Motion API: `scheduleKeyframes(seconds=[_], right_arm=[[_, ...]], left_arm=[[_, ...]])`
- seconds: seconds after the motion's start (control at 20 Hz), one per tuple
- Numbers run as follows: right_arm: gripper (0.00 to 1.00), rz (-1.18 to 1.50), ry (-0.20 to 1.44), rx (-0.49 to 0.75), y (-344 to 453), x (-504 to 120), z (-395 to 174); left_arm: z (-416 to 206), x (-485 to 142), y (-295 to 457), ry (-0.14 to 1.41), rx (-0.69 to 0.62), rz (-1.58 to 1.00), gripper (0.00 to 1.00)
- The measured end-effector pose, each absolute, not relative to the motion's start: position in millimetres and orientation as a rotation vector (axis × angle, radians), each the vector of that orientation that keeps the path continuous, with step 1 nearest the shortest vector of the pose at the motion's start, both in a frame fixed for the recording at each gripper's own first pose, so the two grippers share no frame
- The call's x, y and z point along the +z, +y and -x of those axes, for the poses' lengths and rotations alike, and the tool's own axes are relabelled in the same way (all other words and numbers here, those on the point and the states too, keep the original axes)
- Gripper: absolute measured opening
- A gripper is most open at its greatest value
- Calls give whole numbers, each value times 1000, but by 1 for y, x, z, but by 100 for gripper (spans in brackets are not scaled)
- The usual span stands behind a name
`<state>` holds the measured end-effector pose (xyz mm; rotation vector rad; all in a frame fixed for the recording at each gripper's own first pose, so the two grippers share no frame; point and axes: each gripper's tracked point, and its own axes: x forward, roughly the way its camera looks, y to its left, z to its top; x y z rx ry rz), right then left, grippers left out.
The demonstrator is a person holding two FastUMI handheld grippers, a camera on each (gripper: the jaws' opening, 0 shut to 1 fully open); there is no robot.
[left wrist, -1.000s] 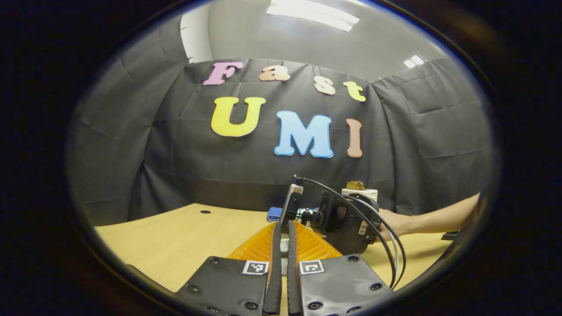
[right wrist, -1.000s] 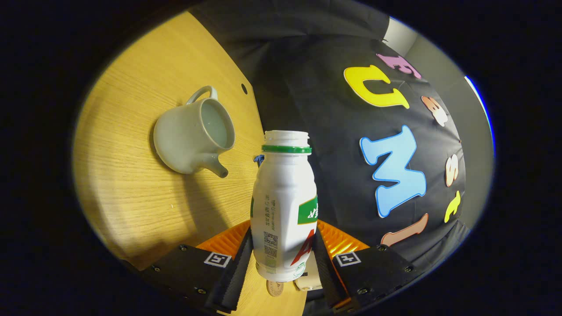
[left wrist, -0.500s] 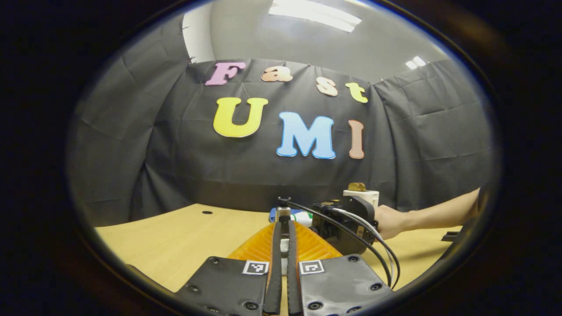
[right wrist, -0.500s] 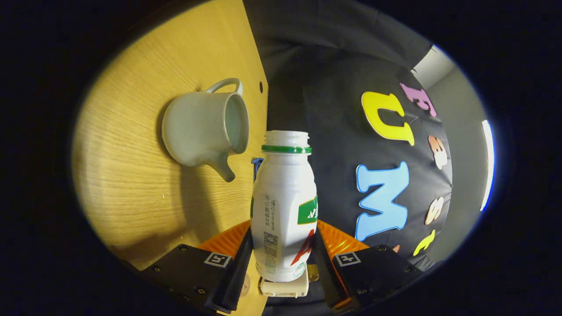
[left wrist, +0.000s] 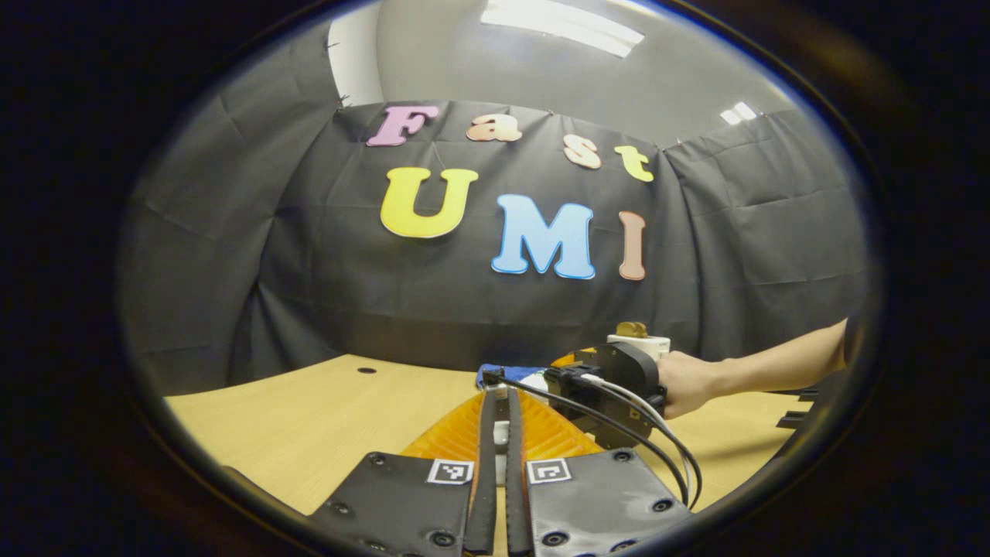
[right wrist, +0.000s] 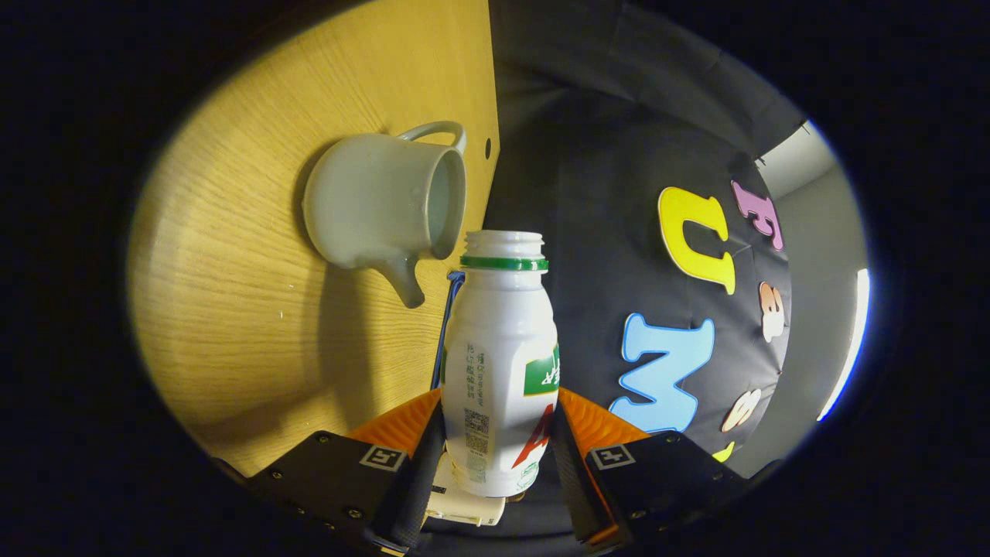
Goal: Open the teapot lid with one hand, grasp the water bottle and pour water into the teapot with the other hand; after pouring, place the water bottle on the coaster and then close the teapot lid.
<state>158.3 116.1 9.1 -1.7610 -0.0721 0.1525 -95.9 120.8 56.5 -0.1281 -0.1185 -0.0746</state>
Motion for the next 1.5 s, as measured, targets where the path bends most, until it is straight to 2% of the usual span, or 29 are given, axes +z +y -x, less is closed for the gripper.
scheduleKeyframes(seconds=[0.1, 0.15, 0.2, 1.5], right_arm=[[69, 1786, -76, 149, 117, 11, -159], [71, 1799, -78, 147, 117, 11, -159], [71, 1811, -81, 146, 117, 12, -159], [71, 2027, -185, 88, 127, 46, -162]], left_arm=[[97, 57, 123, -120, -69, 125, 11], [97, 57, 123, -120, -68, 125, 11], [96, 57, 123, -120, -68, 124, 15], [93, 52, 126, -101, -61, 114, 16]])
